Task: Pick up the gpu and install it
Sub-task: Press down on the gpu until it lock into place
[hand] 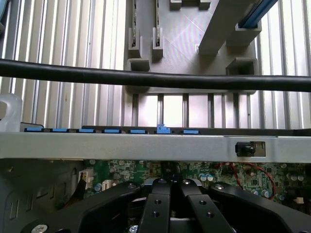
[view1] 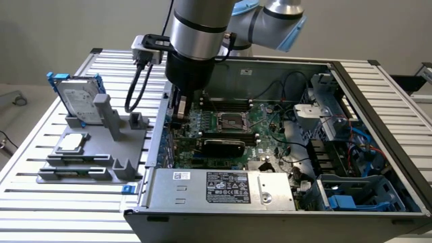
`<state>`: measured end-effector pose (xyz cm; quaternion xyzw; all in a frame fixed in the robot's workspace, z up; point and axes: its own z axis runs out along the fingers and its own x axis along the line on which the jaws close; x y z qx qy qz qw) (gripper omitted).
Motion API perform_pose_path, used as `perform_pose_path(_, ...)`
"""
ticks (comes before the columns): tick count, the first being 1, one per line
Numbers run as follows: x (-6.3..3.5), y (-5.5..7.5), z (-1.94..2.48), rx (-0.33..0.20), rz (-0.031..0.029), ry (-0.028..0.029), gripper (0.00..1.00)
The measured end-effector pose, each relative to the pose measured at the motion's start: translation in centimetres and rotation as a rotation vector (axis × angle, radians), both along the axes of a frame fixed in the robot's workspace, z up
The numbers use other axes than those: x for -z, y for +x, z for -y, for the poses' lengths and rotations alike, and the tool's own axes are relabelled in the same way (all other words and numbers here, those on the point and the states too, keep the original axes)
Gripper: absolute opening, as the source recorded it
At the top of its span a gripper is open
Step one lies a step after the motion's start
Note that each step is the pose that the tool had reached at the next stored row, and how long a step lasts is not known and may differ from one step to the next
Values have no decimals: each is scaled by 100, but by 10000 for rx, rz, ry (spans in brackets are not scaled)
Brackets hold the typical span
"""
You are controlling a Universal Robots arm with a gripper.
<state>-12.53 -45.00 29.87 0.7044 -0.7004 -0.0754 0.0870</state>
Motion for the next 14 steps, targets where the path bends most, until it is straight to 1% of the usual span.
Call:
perform_pose_path(4,0,1,0,2,-15,-55,11)
perform_pose_path(7,0,11,0,1,-28,-86,11)
perform_pose_path(14,0,25,0,1,-28,-110,11)
